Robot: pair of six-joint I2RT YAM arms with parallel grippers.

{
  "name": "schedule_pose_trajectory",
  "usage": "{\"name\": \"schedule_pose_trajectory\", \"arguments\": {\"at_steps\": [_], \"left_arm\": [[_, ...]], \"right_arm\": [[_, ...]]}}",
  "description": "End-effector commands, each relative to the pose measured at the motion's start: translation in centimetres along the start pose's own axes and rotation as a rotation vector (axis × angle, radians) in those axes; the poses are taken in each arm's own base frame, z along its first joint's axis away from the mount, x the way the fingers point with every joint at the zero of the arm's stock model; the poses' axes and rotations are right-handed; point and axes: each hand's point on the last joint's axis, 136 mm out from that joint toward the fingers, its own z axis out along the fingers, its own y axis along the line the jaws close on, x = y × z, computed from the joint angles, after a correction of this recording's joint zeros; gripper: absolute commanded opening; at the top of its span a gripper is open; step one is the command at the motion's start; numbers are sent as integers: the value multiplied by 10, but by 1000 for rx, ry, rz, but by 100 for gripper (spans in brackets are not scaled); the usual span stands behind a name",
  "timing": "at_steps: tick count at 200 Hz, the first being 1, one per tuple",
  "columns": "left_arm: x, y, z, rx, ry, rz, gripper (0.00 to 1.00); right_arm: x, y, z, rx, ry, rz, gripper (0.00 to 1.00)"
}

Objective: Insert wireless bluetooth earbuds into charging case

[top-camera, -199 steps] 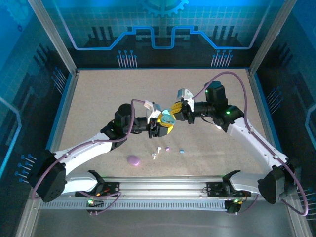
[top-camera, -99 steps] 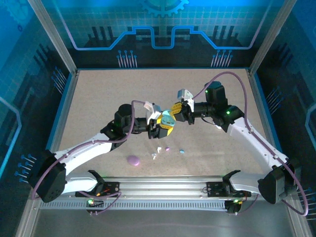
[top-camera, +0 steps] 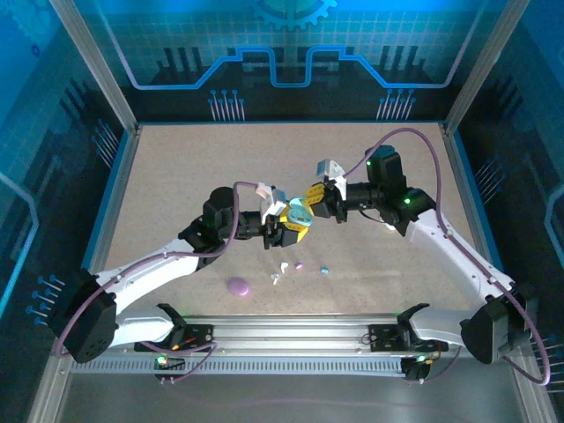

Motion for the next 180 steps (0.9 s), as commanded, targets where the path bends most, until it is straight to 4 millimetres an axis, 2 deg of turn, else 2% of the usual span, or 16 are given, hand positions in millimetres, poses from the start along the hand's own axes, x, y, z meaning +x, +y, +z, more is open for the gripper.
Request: {"name": "schedule_pose_trajectory", "arguments": {"at_steps": [1,15,40,100,142,150,180], "left_arm": [[-11,-7,-3,18,-35,37,51],[-11,-8,-3,19,-37,33,55],[-11,-8,-3,22,-36,30,56],[-10,-7,-3,21,-27,24,41],[-8,-4,-2,9,-22,13,37],[-7,-4,-1,9,-23,10,37],[-5,0,-1,-9,-34,4,36]], "right_arm": [[-6,9,0,-37,-8,-17,17],[-6,8,0,-33,-8,-20,17],[-7,8,-1,-29,-9,-23,17],[-6,9,-1,-31,-11,-24,17],[-5,9,-1,-26,-7,-17,21],[-5,8,-1,-22,-6,-14,23],[-8,1,-3,22,-5,16,40]]}}
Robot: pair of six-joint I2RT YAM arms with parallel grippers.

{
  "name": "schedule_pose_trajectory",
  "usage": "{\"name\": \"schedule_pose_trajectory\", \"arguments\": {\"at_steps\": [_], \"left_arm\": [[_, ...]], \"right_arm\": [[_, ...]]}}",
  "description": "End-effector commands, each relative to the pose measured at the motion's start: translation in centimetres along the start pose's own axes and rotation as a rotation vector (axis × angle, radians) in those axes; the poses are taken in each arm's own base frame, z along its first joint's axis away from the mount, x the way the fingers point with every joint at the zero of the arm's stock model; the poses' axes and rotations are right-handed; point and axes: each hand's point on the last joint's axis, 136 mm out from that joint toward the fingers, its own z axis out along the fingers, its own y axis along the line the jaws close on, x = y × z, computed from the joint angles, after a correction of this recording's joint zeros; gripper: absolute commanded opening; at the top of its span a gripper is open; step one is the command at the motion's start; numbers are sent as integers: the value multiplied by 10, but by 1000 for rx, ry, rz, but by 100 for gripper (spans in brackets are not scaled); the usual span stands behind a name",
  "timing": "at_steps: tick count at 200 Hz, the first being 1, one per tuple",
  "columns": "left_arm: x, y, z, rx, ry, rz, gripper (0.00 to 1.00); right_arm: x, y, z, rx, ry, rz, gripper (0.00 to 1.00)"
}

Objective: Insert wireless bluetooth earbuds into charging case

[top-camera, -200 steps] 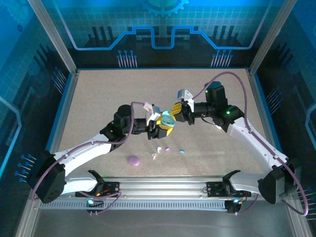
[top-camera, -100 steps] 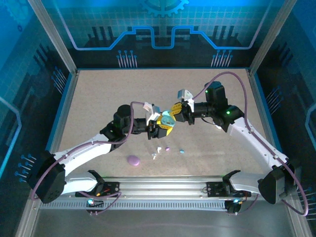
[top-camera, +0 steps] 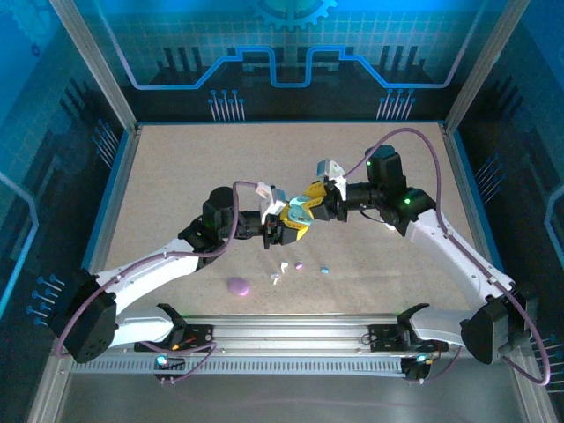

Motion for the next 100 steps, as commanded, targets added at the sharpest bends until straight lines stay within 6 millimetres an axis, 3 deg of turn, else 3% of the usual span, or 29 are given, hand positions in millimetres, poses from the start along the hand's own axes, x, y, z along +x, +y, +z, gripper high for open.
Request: {"name": "schedule_pose_trajectory", "arguments": {"at_steps": [1,33,51,64,80,100], "left_arm": [[-4,0,0,-9,-29,7,36],[0,13,-2,-62,-71,-19,35],[0,23,-5,-97,-116,-44,34],[1,30,-8,-118,-144,-64,34],[3,37,-12,-154,-165,-82,34],[2,42,-16,-188,-176,-83,33]], "right_arm": [[-8,0,-3,24,-5,18,41],[-25,-29,-22,214,-24,169,52],[-24,-62,-53,413,-56,394,59],[-18,-74,-76,482,-83,531,59],[1,-86,-99,578,-104,682,63],[50,-102,-124,742,-46,884,65]]}}
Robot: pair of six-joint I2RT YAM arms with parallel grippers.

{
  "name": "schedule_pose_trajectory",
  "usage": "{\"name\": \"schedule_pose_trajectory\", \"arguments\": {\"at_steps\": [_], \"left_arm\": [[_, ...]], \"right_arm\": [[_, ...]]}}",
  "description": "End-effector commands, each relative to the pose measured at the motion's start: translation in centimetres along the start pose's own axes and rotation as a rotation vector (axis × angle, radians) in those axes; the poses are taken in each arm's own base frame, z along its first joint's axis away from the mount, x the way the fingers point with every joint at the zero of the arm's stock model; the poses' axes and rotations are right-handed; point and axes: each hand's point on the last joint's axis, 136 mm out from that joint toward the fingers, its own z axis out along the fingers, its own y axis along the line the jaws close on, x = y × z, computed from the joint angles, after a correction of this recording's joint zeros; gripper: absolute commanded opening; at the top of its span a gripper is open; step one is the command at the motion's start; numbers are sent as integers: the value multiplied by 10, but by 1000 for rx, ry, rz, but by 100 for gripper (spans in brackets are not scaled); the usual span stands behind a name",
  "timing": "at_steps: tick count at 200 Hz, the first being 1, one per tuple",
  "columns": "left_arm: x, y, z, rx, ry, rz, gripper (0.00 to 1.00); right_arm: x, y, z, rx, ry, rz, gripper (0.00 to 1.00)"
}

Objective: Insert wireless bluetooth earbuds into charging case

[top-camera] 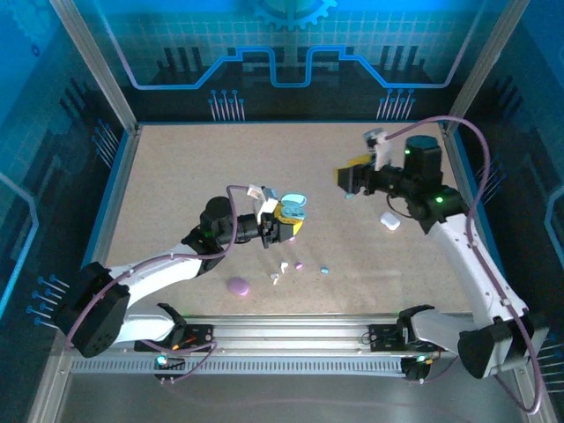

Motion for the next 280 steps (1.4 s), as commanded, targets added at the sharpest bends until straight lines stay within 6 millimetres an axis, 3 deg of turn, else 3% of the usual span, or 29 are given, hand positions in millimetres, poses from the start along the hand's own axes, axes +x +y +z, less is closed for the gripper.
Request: {"name": "schedule_pose_trajectory", "arguments": {"at_steps": [1,26,48,106,149,204,280], "left_arm": [[-22,6,-5,-42,-98,15,33],[-31,13,-10,-93,-126,16,34],[-37,19,-10,-116,-136,30,34],[-59,25,-5,-133,-161,30,34],[-73,26,3,-108,-174,58,34],[-80,34,6,-125,-170,69,34],[-87,35,6,-123,-172,78,34]], "right_arm": [[34,-52,-14,233,74,315,65],[82,-96,-12,376,238,472,58],[111,-121,8,399,371,524,52],[143,-184,72,454,551,608,46],[146,-220,117,484,595,644,46],[157,-243,141,550,693,594,45],[178,-245,161,548,787,557,43]]}}
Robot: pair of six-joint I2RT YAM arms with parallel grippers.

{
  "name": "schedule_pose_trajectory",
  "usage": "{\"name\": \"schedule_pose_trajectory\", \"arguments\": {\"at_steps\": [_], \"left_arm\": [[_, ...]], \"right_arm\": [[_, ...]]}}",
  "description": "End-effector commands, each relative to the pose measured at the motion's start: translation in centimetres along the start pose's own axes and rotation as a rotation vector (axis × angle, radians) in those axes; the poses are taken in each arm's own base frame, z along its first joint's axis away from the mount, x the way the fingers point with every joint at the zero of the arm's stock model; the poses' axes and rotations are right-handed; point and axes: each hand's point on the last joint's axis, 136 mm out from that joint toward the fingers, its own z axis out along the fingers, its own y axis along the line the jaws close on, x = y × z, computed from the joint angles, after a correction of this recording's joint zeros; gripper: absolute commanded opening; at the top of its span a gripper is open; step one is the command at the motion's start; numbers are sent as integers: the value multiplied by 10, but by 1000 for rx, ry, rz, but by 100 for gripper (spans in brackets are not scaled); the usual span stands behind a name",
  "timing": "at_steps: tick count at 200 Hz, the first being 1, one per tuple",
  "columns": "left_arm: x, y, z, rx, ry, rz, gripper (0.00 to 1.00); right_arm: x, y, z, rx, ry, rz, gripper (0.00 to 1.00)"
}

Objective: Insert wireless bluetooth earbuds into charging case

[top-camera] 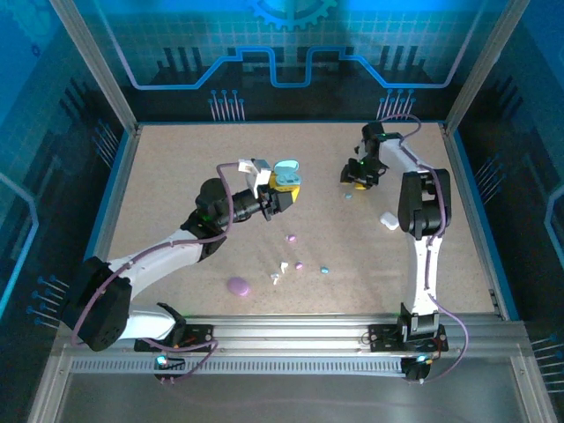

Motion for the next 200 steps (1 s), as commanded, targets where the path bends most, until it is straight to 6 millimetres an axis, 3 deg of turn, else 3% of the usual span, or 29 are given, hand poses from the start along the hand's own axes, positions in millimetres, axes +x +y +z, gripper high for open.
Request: {"name": "schedule_pose_trajectory", "arguments": {"at_steps": [1,38,49,106,109,122,200], "left_arm": [[-16,-4,4,26,-27,30,34],[-17,-5,2,22,-22,41,34],[-17,-4,1,18,-18,45,34],[-20,-5,2,18,-19,43,34],[-20,-4,2,16,-20,43,34],[-21,-4,2,15,-21,42,34],[-19,-4,7,29,-18,17,34]], "right_arm": [[10,2,6,40,51,-29,43],[14,3,6,45,70,-63,42],[22,0,18,48,109,-73,40],[45,-1,18,74,183,-148,35],[44,2,9,68,165,-155,35],[48,4,3,69,171,-171,35],[77,27,-10,-38,221,-253,35]]}}
